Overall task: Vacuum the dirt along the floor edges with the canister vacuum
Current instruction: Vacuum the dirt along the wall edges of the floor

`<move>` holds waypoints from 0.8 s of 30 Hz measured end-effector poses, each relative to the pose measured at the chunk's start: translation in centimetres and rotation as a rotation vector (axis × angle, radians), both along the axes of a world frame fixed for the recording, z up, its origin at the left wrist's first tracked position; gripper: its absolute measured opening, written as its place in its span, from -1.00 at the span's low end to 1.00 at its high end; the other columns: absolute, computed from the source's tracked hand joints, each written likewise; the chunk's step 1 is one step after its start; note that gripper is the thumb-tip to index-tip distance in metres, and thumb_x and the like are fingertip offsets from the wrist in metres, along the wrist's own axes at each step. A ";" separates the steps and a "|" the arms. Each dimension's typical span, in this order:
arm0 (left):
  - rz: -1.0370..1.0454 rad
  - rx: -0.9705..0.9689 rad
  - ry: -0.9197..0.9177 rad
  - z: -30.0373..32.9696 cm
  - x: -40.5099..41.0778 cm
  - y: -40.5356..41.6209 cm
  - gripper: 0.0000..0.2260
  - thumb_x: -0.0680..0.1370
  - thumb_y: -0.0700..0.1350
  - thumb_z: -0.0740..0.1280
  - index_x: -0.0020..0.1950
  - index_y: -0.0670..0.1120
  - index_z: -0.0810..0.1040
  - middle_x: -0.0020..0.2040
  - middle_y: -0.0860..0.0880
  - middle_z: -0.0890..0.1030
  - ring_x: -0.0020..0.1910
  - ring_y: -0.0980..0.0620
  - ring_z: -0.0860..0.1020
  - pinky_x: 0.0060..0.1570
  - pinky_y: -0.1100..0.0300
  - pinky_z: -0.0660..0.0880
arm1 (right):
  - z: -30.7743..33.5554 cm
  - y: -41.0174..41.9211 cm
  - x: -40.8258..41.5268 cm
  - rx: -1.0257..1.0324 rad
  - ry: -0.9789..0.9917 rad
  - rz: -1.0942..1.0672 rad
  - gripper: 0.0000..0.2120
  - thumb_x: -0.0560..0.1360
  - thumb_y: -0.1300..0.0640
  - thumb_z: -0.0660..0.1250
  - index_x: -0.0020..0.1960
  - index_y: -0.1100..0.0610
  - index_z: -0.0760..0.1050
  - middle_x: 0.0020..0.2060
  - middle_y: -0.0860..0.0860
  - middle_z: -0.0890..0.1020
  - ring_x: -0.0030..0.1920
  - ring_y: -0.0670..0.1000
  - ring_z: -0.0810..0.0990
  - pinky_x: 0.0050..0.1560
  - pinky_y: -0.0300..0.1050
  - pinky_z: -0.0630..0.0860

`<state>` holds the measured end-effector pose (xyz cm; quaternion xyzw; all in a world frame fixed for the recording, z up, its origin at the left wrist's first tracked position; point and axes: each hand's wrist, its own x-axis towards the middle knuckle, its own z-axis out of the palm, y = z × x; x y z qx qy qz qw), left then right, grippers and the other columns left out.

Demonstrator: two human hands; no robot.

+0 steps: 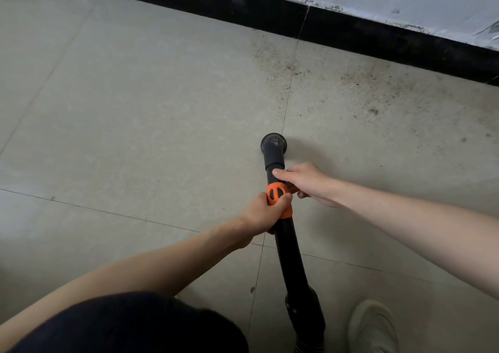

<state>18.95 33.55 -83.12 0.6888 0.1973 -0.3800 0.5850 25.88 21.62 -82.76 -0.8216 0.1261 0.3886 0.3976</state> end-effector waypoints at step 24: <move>0.767 0.314 -0.191 5.8 7.7 -1.4 -0.66 0.57 0.12 0.20 0.01 -0.17 0.42 -0.22 -0.04 0.46 -0.30 0.05 0.47 -0.37 0.23 0.40 | 3.4 -4.2 -3.3 0.393 -0.245 0.429 -0.77 0.57 -0.12 0.25 -0.05 0.03 0.35 -0.18 0.13 0.66 -0.13 0.10 0.65 -0.01 0.02 0.56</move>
